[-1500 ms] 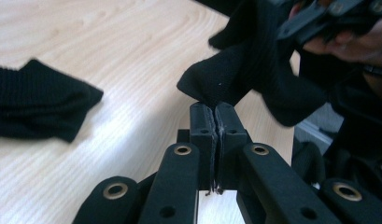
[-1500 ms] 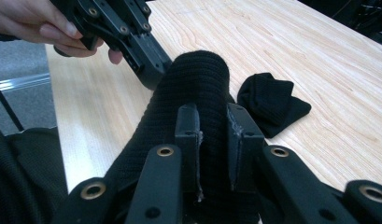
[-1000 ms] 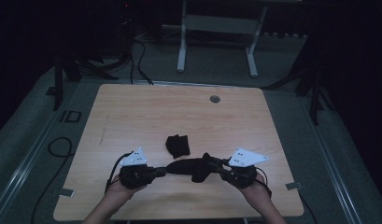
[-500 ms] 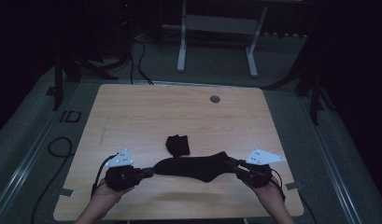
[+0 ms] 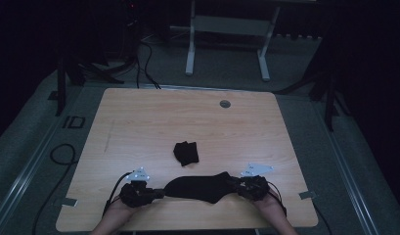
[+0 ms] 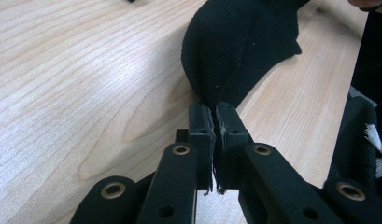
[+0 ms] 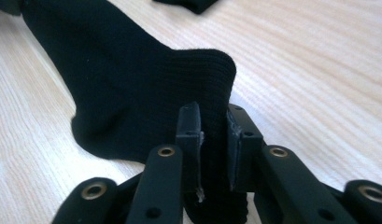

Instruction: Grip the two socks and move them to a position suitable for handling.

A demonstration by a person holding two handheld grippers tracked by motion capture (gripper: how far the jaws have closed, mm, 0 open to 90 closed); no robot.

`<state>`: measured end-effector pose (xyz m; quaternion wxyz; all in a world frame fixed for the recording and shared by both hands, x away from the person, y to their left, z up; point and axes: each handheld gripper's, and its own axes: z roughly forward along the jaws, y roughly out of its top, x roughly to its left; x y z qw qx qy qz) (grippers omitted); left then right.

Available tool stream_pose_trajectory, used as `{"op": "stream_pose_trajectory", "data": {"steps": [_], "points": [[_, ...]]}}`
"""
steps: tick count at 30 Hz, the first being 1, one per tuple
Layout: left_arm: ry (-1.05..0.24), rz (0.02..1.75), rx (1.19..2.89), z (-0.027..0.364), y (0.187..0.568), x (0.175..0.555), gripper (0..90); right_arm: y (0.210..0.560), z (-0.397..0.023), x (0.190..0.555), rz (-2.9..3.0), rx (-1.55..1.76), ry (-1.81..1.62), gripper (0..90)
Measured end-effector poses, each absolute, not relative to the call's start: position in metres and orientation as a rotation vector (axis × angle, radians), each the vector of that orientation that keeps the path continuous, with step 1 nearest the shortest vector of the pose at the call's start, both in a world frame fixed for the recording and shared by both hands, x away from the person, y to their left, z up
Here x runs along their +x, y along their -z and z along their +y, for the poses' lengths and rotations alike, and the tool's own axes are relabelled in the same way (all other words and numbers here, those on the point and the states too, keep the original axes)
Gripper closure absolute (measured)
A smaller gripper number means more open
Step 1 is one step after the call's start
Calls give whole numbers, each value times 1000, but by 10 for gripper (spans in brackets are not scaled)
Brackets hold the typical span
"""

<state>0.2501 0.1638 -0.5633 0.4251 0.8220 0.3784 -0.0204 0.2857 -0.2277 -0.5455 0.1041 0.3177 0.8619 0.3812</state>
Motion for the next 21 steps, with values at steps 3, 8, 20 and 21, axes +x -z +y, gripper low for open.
{"op": "stream_pose_trajectory", "data": {"steps": [3, 8, 20, 21], "points": [[61, 945, 2053, 165, 564, 250, 809, 551, -226, 287, 2560, 943, -1107, 706], [-10, 933, 2025, 169, 553, 249, 537, 542, -230, 286, 2554, 937, -1111, 484], [-77, 862, 2013, 145, 537, 253, 814, 515, -238, 288, 2448, 932, -1151, 873], [-86, 860, 2028, 140, 539, 255, 840, 518, -235, 287, 2466, 912, -1128, 887]]}}
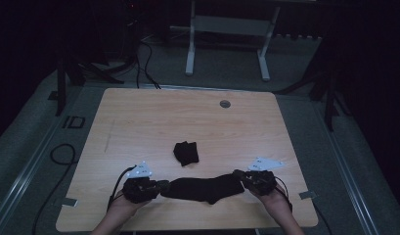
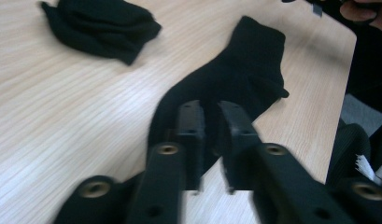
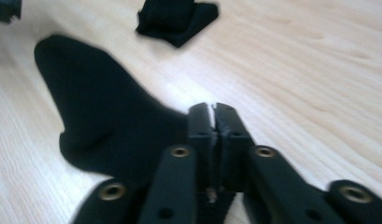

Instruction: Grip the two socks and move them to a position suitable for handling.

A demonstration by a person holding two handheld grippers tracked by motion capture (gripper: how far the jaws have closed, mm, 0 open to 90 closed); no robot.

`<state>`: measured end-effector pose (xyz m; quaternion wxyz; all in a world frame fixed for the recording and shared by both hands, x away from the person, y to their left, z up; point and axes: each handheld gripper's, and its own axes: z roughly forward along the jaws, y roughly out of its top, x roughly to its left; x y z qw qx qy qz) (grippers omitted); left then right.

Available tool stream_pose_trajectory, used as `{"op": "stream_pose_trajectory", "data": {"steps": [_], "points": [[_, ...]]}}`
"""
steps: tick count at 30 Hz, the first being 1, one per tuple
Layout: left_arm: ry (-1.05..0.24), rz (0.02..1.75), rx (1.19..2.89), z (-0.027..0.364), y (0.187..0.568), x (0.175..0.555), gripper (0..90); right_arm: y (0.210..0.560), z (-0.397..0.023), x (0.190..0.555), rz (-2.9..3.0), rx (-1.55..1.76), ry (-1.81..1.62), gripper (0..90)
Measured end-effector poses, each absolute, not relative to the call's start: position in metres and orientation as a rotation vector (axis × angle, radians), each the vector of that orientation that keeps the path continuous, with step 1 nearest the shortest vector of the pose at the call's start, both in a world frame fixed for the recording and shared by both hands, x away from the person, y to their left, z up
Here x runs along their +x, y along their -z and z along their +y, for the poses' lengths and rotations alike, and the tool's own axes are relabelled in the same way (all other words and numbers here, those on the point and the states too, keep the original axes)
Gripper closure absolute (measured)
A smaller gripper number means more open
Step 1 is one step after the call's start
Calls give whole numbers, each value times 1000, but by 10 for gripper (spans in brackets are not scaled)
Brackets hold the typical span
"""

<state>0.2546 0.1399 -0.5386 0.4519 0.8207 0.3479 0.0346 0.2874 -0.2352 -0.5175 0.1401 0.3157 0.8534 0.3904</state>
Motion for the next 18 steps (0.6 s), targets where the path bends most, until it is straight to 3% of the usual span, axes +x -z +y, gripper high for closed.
{"op": "stream_pose_trajectory", "data": {"steps": [3, 7, 18], "points": [[-91, 878, 2084, 128, 546, 263, 890, 528, -229, 288, 2513, 896, -1089, 895], [-115, 905, 2158, 122, 559, 272, 891, 541, -228, 293, 2532, 909, -1035, 895], [-62, 940, 2138, 129, 569, 271, 896, 557, -232, 288, 2565, 943, -997, 894]]}}
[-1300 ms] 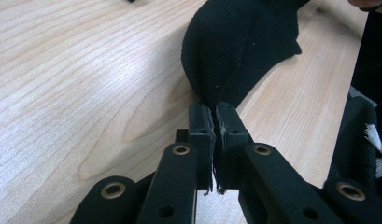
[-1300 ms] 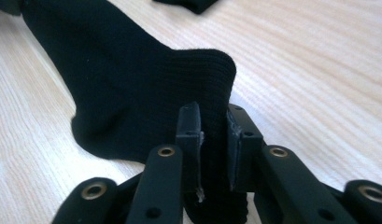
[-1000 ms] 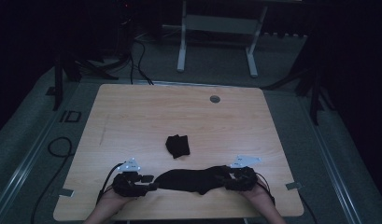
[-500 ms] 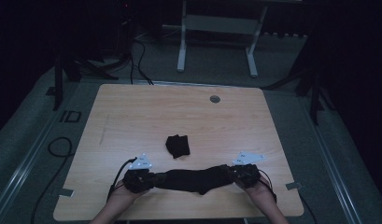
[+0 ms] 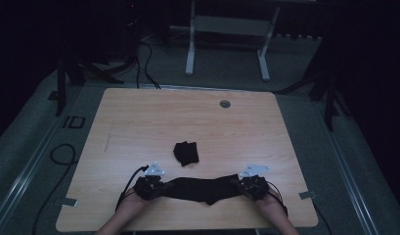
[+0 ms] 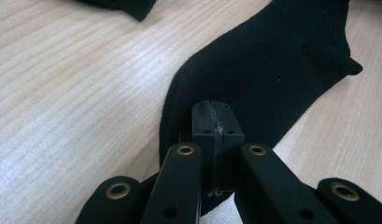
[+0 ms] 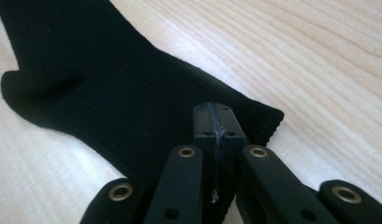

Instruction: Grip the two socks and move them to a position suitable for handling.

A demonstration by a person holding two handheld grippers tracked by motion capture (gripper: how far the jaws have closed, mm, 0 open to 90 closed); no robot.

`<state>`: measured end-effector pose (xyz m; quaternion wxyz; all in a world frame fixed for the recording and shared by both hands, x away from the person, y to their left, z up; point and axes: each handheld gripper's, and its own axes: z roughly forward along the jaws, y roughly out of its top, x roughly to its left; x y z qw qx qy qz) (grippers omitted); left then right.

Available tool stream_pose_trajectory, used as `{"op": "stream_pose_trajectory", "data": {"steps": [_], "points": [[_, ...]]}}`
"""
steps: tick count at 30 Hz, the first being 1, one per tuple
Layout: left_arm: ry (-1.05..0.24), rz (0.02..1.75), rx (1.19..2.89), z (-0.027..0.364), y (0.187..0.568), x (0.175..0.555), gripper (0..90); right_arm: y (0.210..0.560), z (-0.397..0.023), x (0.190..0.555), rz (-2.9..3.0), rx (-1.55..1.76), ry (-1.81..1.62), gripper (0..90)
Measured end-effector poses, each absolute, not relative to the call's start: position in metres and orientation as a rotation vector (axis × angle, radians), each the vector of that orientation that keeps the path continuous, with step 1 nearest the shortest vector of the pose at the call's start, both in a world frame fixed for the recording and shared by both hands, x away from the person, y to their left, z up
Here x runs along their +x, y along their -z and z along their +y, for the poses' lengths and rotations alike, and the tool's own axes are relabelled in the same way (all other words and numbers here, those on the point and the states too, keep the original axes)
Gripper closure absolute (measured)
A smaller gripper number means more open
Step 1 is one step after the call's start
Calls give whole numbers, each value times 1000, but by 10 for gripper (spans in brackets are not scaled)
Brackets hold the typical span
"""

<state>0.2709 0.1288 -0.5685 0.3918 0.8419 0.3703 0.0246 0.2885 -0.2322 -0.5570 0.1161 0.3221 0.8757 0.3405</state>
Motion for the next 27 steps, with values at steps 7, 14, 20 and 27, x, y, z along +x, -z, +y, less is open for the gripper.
{"op": "stream_pose_trajectory", "data": {"steps": [7, 14, 20, 27], "points": [[-24, 919, 2129, 124, 570, 255, 896, 559, -242, 275, 2560, 966, -1035, 889], [-11, 907, 2131, 123, 571, 253, 895, 559, -247, 264, 2551, 980, -1041, 889], [4, 899, 2129, 123, 571, 252, 895, 559, -250, 260, 2553, 985, -1045, 886], [25, 893, 2112, 125, 569, 251, 774, 548, -248, 259, 2563, 971, -1046, 814]]}}
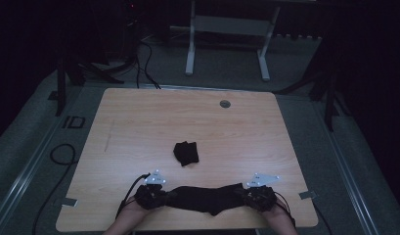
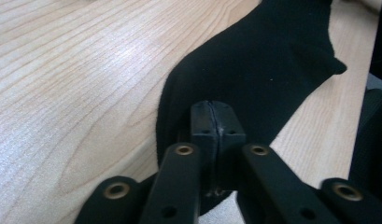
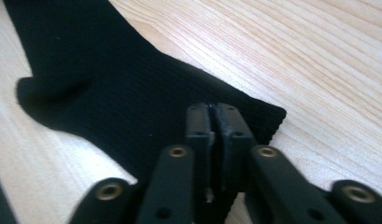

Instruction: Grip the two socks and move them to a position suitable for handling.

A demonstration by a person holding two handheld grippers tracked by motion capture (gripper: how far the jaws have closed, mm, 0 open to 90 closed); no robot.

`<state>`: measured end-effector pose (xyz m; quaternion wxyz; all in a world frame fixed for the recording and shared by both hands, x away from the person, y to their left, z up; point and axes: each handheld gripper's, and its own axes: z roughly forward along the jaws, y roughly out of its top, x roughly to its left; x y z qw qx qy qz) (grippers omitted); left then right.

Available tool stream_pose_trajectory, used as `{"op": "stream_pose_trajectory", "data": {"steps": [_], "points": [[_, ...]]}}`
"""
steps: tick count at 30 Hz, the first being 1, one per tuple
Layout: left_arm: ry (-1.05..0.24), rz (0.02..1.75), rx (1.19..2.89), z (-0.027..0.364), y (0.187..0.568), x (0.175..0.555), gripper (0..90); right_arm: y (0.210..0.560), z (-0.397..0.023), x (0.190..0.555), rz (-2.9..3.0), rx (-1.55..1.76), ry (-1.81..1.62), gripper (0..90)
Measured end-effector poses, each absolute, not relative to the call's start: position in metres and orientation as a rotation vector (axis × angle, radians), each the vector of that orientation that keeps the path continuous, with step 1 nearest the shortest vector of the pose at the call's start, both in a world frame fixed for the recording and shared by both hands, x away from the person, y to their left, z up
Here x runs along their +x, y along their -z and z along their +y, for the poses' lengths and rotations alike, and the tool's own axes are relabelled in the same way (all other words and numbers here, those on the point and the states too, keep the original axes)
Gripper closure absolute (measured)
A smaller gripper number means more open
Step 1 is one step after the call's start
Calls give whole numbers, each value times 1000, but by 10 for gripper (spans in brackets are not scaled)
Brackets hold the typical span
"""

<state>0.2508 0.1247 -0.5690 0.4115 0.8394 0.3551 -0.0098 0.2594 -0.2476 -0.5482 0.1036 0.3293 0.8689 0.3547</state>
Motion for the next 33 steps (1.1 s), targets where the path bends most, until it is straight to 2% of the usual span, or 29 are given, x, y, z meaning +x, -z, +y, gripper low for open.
{"op": "stream_pose_trajectory", "data": {"steps": [3, 7, 12, 16, 18, 25, 33], "points": [[-2, 875, 2074, 129, 562, 249, 601, 531, -246, 260, 2528, 938, -1129, 782], [-9, 840, 2043, 136, 551, 246, 462, 513, -236, 272, 2504, 896, -1187, 730], [-45, 843, 2027, 143, 548, 241, 458, 502, -209, 297, 2516, 825, -1212, 642], [-47, 867, 2008, 150, 552, 240, 456, 501, -180, 322, 2545, 798, -1229, 530], [-49, 877, 1990, 155, 554, 240, 428, 500, -159, 340, 2567, 783, -1214, 471], [-75, 893, 1960, 159, 554, 242, 403, 510, -109, 388, 2596, 824, -1164, 396], [-69, 912, 1959, 161, 558, 244, 402, 540, -72, 414, 2633, 876, -989, 328]]}}
